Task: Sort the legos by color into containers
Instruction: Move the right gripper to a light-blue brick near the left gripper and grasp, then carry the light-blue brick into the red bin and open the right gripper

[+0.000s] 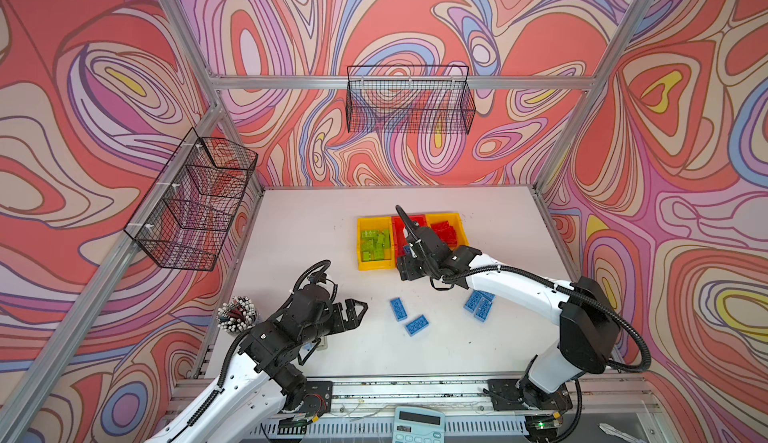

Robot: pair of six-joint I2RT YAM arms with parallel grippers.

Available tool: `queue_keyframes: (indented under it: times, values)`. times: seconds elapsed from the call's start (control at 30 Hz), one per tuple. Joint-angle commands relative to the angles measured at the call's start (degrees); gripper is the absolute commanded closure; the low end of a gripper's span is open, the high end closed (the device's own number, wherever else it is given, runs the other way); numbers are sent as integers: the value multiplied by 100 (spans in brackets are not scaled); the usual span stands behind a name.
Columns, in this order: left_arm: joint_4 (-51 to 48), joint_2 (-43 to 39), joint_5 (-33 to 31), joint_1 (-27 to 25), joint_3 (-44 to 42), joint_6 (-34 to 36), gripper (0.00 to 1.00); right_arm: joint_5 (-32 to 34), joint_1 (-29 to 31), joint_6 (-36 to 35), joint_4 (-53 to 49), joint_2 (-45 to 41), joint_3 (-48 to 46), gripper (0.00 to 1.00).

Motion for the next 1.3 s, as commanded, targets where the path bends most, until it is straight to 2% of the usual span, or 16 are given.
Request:
queue_keyframes:
  times: [0.0,0.2,0.37,0.63,0.8,1.07,1.27]
  values:
    - [-192,-543,116,-169,-418,-358,0,-71,472,655,233,-162,-469,19]
    - [-714,-1755,106,-181,-753,-643,0,-102,1018,1186,716,-45,-1067,33]
    - [-835,-2260,93,-181,-841,-776,0,-100,1158,1300,886,224,-1172,40]
    - [-720,-2006,191,-181,-816,-662,0,-66,1218,1366,1016,729,-1112,46]
    - [-648,-1847,158,-182,-788,-585,0,47,1218,1369,998,762,-1060,47]
    - [-464,-1507,80,-181,-745,-448,0,208,1218,1284,643,1323,-683,72]
    - [-177,-1143,102,-182,-640,-291,0,613,1196,1018,207,1143,-232,74]
